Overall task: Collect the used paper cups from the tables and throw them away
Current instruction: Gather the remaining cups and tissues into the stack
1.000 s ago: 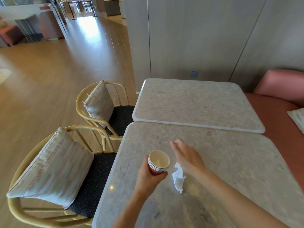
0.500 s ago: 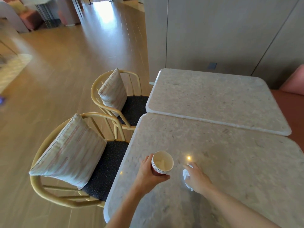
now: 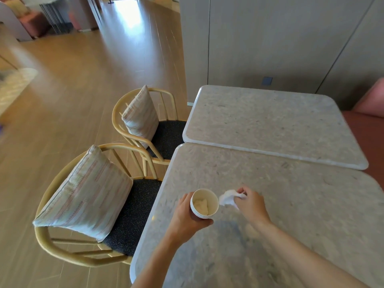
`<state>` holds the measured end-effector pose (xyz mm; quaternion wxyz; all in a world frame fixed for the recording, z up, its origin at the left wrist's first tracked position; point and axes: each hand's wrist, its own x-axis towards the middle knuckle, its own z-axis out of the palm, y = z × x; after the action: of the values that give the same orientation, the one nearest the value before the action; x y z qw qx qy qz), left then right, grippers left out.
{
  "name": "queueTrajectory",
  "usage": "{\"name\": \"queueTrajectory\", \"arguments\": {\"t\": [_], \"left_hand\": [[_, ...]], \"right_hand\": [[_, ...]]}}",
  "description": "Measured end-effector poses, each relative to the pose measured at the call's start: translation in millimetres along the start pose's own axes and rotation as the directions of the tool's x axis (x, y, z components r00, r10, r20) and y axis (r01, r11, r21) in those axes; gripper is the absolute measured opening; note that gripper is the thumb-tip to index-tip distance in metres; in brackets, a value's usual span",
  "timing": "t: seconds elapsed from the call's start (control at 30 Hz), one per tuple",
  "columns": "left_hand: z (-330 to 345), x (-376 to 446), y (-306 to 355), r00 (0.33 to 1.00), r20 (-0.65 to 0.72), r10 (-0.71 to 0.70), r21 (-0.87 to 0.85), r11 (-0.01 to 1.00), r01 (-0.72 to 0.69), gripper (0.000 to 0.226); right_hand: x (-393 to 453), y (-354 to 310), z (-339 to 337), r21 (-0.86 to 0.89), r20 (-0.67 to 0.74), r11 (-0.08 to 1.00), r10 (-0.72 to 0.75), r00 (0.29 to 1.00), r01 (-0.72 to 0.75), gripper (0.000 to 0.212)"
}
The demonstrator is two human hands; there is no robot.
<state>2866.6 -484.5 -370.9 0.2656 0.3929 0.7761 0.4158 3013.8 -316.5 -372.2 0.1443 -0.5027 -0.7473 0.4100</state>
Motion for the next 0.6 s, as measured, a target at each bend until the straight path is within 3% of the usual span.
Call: {"name": "queueTrajectory", "arguments": {"t": [0.07, 0.13, 0.23, 0.4, 0.5, 0.6], "left_hand": [[0, 4, 1, 1.000, -0.007, -0.002, -0.012, 1.000, 0.002, 0.070], [0, 7, 4, 1.000, -0.008, 0.005, -0.001, 1.000, -0.005, 0.069], [4, 9, 13, 0.999, 0.004, 0.048, -0.006, 0.999, -0.048, 0.071], [5, 6, 31, 0.985, 0.032, 0.169, 0.034, 0.985, -0.170, 0.069], [2, 2, 41, 0.972, 0.040, 0.232, 0.122, 0.964, -0.235, 0.072], [3, -2, 49, 0.970, 0.025, 0.240, 0.119, 0.963, -0.241, 0.074]], "right_hand": [[-6, -29, -17, 0.128, -0.041, 0.976, -0.170, 0.985, 0.174, 0.019], [-15, -54, -32, 0.120, -0.008, 0.915, -0.388, 0.922, 0.386, 0.017], [-28, -81, -43, 0.028, 0.190, 0.839, -0.539, 0.821, 0.544, 0.014], [-45, -99, -43, -0.073, 0.550, 0.881, -0.355, 0.756, 0.467, 0.022], [-51, -109, -45, -0.079, 0.624, 0.927, -0.240, 0.743, 0.366, 0.028], [-52, -116, -46, -0.140, 0.611, 0.923, -0.204, 0.765, 0.358, 0.044]]}}
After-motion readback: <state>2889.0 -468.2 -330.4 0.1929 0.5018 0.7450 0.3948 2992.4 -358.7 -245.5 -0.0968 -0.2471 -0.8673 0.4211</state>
